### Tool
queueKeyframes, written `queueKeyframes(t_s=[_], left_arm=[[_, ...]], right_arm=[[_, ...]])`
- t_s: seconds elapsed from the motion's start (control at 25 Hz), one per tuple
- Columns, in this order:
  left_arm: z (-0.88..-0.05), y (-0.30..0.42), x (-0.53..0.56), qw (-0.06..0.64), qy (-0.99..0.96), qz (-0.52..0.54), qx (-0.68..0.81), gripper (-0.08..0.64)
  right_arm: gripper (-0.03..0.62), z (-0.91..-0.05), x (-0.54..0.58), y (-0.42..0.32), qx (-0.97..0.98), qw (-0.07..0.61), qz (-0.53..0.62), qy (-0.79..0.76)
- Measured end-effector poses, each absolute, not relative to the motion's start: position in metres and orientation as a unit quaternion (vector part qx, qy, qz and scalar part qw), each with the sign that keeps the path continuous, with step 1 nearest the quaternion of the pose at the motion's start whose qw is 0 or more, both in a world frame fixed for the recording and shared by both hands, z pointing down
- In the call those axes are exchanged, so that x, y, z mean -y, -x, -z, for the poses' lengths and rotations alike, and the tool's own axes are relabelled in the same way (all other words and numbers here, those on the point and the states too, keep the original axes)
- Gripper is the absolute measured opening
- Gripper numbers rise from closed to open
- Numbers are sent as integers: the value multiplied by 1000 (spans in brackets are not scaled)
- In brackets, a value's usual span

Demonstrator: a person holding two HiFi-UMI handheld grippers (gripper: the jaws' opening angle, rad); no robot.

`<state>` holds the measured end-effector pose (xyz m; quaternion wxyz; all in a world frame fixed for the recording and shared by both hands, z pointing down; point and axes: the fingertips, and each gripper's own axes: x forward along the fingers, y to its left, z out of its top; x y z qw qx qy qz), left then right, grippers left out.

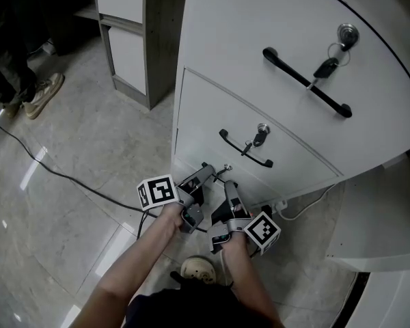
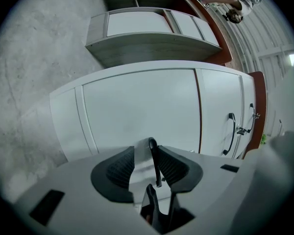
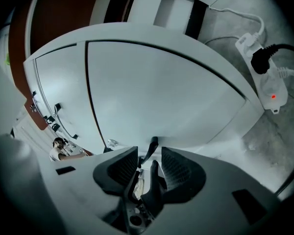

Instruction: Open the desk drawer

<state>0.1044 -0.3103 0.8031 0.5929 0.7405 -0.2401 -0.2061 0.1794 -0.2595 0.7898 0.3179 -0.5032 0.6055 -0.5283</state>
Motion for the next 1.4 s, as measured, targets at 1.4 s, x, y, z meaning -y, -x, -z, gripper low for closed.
queueKeyframes(t_s=[1.4], left_arm=[[-792,-103,297,588,-745,230,215,43]], right_arm=[[64,-794,256,-179,-589,349,519,512]])
